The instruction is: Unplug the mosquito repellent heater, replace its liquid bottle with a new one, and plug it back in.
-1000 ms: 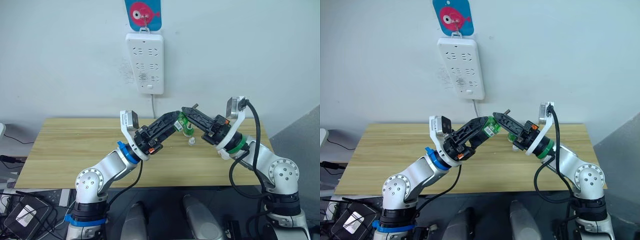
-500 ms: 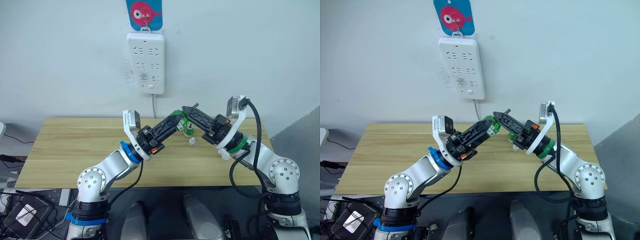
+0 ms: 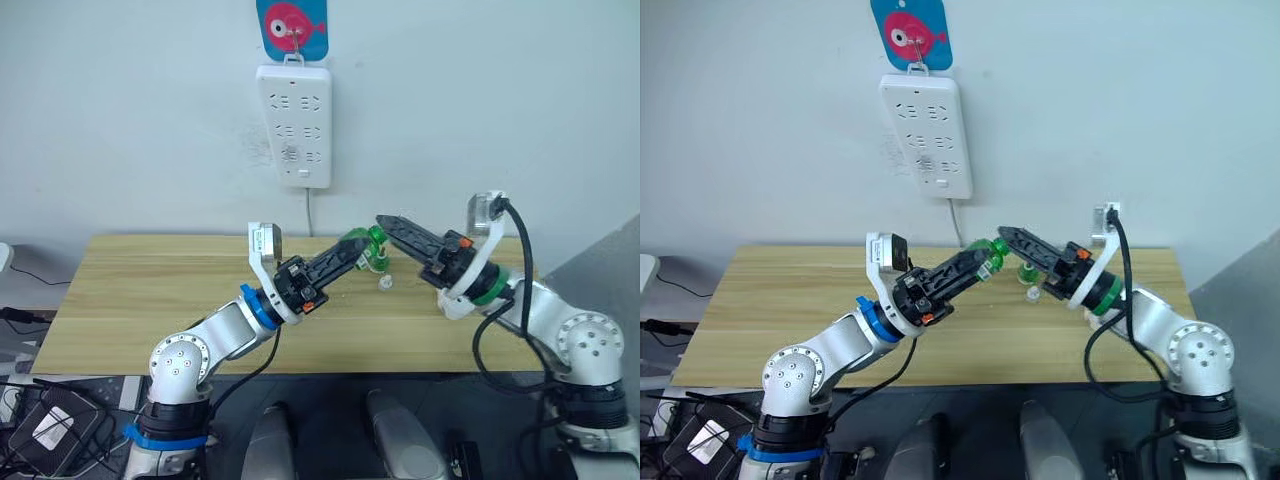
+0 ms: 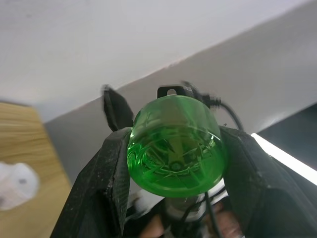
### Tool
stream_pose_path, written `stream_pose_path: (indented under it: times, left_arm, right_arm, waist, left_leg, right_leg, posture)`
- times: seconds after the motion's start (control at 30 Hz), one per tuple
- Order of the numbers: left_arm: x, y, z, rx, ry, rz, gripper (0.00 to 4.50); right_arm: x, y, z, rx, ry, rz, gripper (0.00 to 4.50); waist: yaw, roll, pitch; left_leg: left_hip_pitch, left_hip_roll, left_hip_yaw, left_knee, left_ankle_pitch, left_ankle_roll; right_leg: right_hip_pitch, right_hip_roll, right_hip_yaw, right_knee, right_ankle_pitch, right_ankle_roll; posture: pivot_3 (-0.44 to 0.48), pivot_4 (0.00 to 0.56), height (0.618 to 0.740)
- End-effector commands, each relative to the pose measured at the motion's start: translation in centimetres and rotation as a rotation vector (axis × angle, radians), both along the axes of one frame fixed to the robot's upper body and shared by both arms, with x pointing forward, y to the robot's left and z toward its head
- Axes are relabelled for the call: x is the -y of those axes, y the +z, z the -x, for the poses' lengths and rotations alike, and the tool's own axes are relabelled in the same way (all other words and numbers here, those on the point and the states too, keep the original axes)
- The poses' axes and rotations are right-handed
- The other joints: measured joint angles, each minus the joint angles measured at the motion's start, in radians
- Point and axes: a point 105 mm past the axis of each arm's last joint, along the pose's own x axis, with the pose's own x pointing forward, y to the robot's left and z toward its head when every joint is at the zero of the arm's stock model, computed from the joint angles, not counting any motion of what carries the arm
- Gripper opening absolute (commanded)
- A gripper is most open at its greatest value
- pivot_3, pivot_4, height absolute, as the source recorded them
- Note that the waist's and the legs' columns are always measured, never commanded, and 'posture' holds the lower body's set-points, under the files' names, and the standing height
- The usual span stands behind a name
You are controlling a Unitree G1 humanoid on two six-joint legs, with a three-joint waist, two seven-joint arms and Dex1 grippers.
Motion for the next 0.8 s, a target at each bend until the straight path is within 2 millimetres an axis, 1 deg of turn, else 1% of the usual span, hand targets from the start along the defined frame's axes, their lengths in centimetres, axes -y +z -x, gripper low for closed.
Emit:
stream_pose_path:
  times: [0.03,0.07,0.1,0.13,0.17,0.23,0.3,0.33,0.37,0.4,0.43,0.47,0.5,0.6,0.8]
  left_arm:
    - [1.6,-0.1,1.8,0.29,-0.066,-0.205,2.28]
    - [1.6,-0.7,2.0,0.367,-0.078,-0.276,2.28]
    - [1.6,-1.1,2.2,0.415,-0.088,-0.315,2.28]
    - [1.4,-2.1,2.0,0.51,-0.076,-0.393,2.28]
    - [1.2,-2.9,2.0,0.583,-0.078,-0.45,2.28]
    - [0.5,-4.7,1.6,0.796,-0.07,-0.577,2.28]
    - [0.0,-6.0,1.6,0.932,-0.08,-0.637,2.28]
    - [-0.2,-6.1,1.3,1.0,-0.056,-0.65,2.28]
    - [-0.6,-6.3,0.9,1.084,-0.037,-0.668,2.28]
    - [-1.0,-7.0,0.7,1.106,-0.051,-0.688,2.28]
    - [-1.2,-7.5,0.5,1.113,-0.065,-0.698,2.28]
    - [-1.5,-8.2,0.6,1.144,-0.086,-0.717,2.28]
    - [-1.8,-8.7,0.6,1.147,-0.106,-0.729,2.28]
    - [-2.2,-9.6,0.7,1.161,-0.13,-0.749,2.28]
    - [-1.9,-10.1,1.4,1.139,-0.139,-0.741,2.28]
  right_arm:
    - [3.3,-0.7,-0.4,0.047,-0.065,0.215,4.5]
    - [4.3,-1.2,-0.6,0.043,-0.09,0.288,4.5]
    - [4.9,-1.4,-0.7,0.041,-0.104,0.33,4.5]
    - [5.5,-2.1,-0.7,0.048,-0.111,0.44,4.5]
    - [5.9,-2.6,-0.7,0.054,-0.111,0.518,4.5]
    - [6.1,-3.9,-0.1,0.061,-0.057,0.697,4.5]
    - [6.4,-4.9,0.1,0.051,-0.032,0.795,4.5]
    - [6.6,-5.3,0.2,0.055,-0.023,0.857,4.5]
    - [7.2,-6.4,0.0,0.06,-0.033,0.975,4.5]
    - [8.0,-7.3,-0.3,0.08,-0.058,1.096,4.5]
    - [8.4,-7.8,-0.5,0.098,-0.074,1.175,4.5]
    - [9.0,-8.4,-0.7,0.079,-0.096,1.234,4.5]
    - [9.4,-8.9,-0.7,0.034,-0.086,1.254,4.5]
    - [9.9,-9.7,-1.3,-0.059,-0.081,1.28,4.5]
    - [9.9,-11.2,-2.4,-0.197,-0.042,1.267,4.5]
  waist:
    - [0.004,0.0,0.0]
    - [0.008,0.0,0.0]
    - [0.011,0.0,0.0]
    - [0.01,0.0,0.0]
    - [0.01,0.001,0.0]
    - [0.011,0.001,-0.001]
    - [0.011,0.001,-0.001]
    - [0.011,0.001,-0.001]
    - [0.014,0.001,0.0]
    - [0.015,0.001,0.0]
    - [0.016,0.001,0.0]
    - [0.017,0.001,0.0]
    - [0.017,0.001,0.0]
    - [0.012,0.001,0.0]
    - [0.014,0.001,0.0]
  left_leg:
    - [0.0,0.0,0.0,0.0,0.0,0.0]
    - [0.0,0.0,0.0,-0.001,0.0,0.0]
    - [0.0,0.0,0.0,-0.001,0.0,0.0]
    - [0.0,0.0,0.001,-0.002,0.0,0.0]
    - [0.0,0.0,0.002,-0.003,0.0,0.0]
    - [0.001,0.001,0.004,-0.005,0.0,0.0]
    - [0.002,0.001,0.005,-0.007,0.0,0.0]
    - [0.003,0.001,0.006,-0.009,0.0,0.0]
    - [0.002,0.001,0.006,-0.009,0.0,0.0]
    - [0.002,0.001,0.008,-0.01,0.0,0.0]
    - [0.002,0.001,0.008,-0.01,0.0,0.0]
    - [0.001,0.001,0.008,-0.01,0.0,0.0]
    - [0.0,0.001,0.009,-0.01,0.0,0.0]
    - [-0.006,0.001,0.011,-0.01,0.0,0.0]
    - [-0.005,0.001,0.01,-0.01,0.0,0.0]
  right_leg:
    - [0.0,0.0,0.0,0.0,0.0,0.0]
    - [0.0,0.0,0.0,0.0,0.0,0.0]
    - [-0.001,0.0,0.0,-0.001,0.0,0.0]
    - [-0.001,0.0,0.0,-0.001,0.0,0.0]
    - [-0.002,0.0,0.001,-0.001,0.0,0.0]
    - [-0.004,0.0,0.003,-0.001,0.0,0.0]
    - [-0.004,0.0,0.004,-0.001,-0.001,-0.001]
    - [-0.004,0.0,0.005,-0.002,-0.001,-0.001]
    - [-0.004,0.0,0.005,-0.002,-0.001,-0.001]
    - [-0.006,-0.001,0.006,-0.002,-0.001,-0.001]
    - [-0.006,-0.001,0.006,-0.002,-0.001,-0.001]
    - [-0.007,-0.001,0.006,-0.002,-0.001,-0.001]
    - [-0.009,-0.002,0.006,-0.002,-0.001,-0.001]
    - [-0.014,-0.001,0.009,-0.001,0.0,0.0]
    - [-0.014,-0.001,0.008,0.0,0.001,-0.001]
  posture:
    - [-0.214,0.22,0.736]
    - [-0.218,0.224,0.736]
    - [-0.222,0.228,0.736]
    - [-0.226,0.23,0.736]
    - [-0.228,0.231,0.736]
    - [-0.234,0.239,0.736]
    - [-0.235,0.242,0.736]
    - [-0.235,0.249,0.736]
    - [-0.234,0.251,0.736]
    - [-0.233,0.254,0.736]
    - [-0.233,0.254,0.736]
    - [-0.233,0.257,0.736]
    - [-0.235,0.26,0.736]
    - [-0.235,0.266,0.736]
    - [-0.22,0.275,0.736]
